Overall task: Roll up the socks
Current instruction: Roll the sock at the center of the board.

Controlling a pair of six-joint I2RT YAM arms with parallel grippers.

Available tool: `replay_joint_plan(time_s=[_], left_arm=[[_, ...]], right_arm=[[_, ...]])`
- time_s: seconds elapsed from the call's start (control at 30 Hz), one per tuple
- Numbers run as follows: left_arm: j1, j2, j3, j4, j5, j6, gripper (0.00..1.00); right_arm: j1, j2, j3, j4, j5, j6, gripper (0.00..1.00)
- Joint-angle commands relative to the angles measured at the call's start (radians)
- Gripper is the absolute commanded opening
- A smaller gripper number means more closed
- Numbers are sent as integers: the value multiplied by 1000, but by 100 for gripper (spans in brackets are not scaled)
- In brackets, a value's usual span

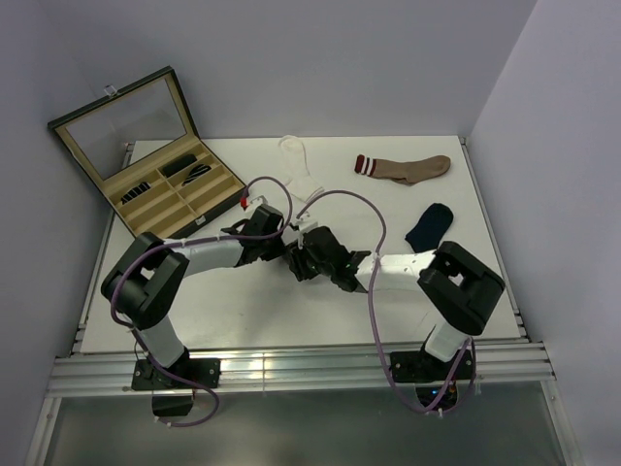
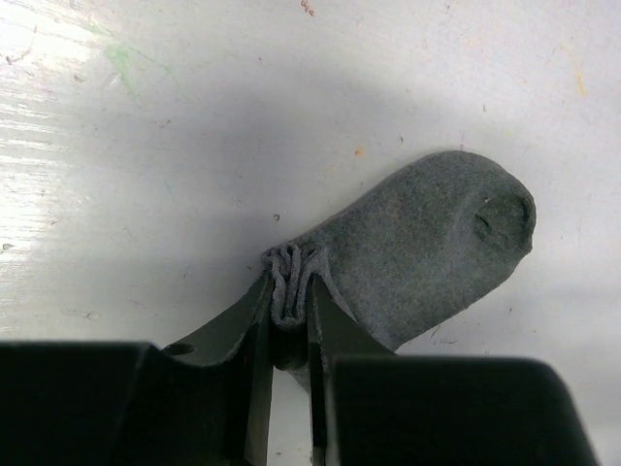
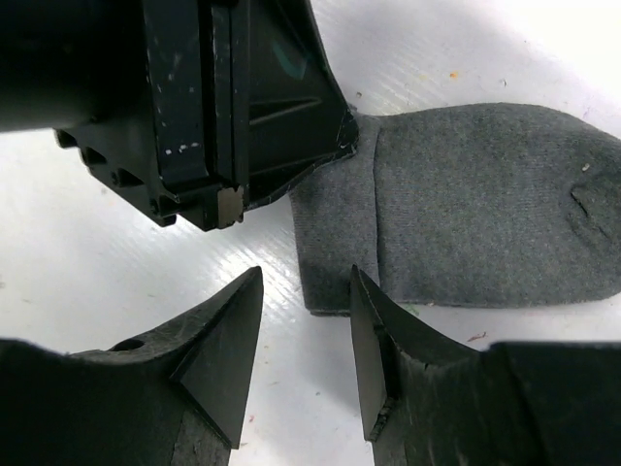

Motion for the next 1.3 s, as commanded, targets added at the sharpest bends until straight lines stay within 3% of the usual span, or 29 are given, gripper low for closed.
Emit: replay_joint_plan(time_s=[0.0,0.23,0.4,0.5,0.53,0.57,0.63,0.67,0.73,0.77,0.8,0.83,0.87,0.97,1.13,1.27], left_arm=[[-6,25,31,-33,-4,-12,0],[-6,27,44,-56,-4,-27,1],[-4,20,49,-63,9,-50,4],[-3,14,51,-70,11,-65,9],[-3,10,51,-72,11,-70,10],[-1,7,49,-73,9,-75,15],[3,-3,45,-81,-1,-93,20],[5,-18,34,-83,-6,-99,25],[14,-47,9,-73,-18,-125,34],[17,-58,0,-67,-18,-136,48],[25,-73,-15,-47,-14,-139,54],[29,-79,-20,-38,-9,-138,66],[32,-84,-21,-35,-5,-139,70],[43,-95,-26,-29,2,-135,78],[45,-127,-60,43,28,-132,79],[45,-128,-81,112,77,-102,79]], right_arm=[[19,32,5,67,64,-65,49],[52,107,64,-10,90,-84,49],[56,161,99,-98,163,-55,43],[55,196,123,-160,216,-42,30],[50,199,125,-171,214,-39,16],[47,201,121,-169,203,-36,9],[27,180,104,-160,153,-28,0],[18,169,99,-154,136,-27,0],[-16,143,87,-143,46,-10,0],[-29,134,75,-135,4,7,0],[-66,126,68,-126,-96,19,0],[-85,123,64,-108,-141,30,0],[-105,123,55,-97,-196,54,0],[-187,120,19,-21,-399,128,0],[-295,147,-24,142,-670,263,0],[-402,231,-71,338,-847,470,0]])
